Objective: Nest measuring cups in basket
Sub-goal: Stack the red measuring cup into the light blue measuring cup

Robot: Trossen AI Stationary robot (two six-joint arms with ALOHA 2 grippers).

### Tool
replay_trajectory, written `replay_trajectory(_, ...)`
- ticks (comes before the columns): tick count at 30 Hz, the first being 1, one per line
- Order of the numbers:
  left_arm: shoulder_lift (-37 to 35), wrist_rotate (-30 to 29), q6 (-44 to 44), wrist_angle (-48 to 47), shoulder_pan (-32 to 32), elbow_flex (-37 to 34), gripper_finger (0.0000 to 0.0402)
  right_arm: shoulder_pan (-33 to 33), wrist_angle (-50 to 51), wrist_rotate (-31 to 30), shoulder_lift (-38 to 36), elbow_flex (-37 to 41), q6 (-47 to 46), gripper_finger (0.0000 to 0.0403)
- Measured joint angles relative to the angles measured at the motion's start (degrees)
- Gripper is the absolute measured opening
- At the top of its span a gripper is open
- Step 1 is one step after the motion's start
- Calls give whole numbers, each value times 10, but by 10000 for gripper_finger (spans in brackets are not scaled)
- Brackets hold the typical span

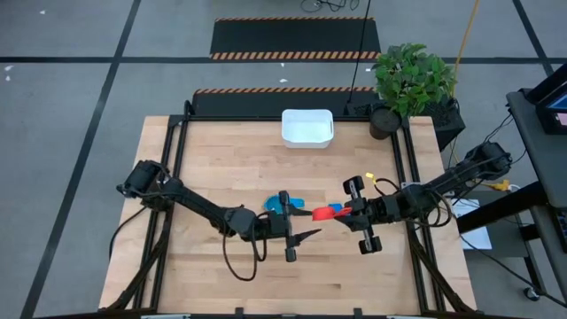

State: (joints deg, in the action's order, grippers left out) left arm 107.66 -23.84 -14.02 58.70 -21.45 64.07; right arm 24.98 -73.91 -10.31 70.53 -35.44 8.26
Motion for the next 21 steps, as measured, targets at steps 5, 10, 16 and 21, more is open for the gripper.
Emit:
replay_trajectory(5,0,7,4,-1,7,0,147,-14,-21,0,23,0,-24,2)
replay_trajectory(10,0,28,-10,-2,9,0,123,-25,-35,1,34,0,-46,2)
replay_trajectory(16,0,29,-14,-2,9,0,107,-24,-32,1,31,0,-46,2)
replay_trajectory(21,0,31,-14,0,8,0,108,-22,-15,12,17,0,-59,2)
